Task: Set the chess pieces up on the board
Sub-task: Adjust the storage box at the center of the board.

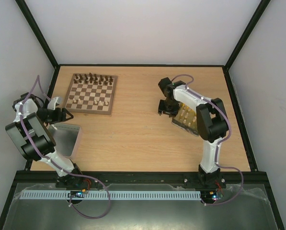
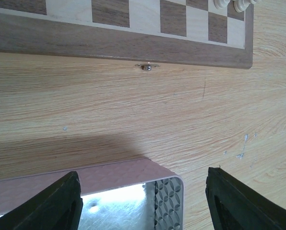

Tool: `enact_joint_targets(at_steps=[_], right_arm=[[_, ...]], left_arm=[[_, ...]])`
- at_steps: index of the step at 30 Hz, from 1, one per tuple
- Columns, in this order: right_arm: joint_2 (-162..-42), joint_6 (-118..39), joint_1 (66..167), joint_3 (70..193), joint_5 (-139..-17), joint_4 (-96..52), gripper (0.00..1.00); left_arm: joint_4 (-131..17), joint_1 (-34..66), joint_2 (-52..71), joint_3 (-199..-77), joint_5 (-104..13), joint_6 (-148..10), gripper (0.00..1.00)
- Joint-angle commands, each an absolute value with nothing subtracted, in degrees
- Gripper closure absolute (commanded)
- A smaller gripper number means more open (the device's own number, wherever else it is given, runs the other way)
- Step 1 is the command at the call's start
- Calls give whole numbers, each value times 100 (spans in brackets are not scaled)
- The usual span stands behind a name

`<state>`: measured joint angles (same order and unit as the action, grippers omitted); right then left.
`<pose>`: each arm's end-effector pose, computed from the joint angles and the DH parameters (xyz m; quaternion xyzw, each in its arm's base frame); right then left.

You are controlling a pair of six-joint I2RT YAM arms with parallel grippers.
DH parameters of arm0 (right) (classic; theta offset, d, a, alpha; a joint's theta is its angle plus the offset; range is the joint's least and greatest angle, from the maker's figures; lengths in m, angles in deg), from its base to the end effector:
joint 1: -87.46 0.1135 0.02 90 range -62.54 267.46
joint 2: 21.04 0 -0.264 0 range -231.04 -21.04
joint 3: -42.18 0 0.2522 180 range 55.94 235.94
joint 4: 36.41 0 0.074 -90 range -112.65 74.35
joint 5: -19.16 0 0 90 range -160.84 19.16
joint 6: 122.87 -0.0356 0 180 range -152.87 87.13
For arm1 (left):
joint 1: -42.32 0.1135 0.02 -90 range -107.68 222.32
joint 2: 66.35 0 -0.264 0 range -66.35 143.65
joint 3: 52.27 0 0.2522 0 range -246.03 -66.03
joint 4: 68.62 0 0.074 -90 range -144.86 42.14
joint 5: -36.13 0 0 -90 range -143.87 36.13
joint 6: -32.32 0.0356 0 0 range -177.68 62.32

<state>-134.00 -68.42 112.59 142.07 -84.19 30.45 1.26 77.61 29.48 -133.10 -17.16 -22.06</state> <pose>0.3475 0.1721 0.1926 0.0797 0.9862 0.1440 0.0167 0.2568 0.1557 0.2087 0.0168 0.9481 -0.2317 0.2170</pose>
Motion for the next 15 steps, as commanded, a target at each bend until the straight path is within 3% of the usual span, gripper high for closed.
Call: enact_joint_targets(at_steps=[1, 15], right_arm=[[-13247, -6822, 11251, 13748, -8298, 2980, 49], [-11892, -6799, 11229, 12341, -8033, 3198, 48]], left_arm=[[258, 7748, 2825, -13248, -1748, -2153, 29], [89, 7748, 2865, -13154, -1837, -2270, 28]])
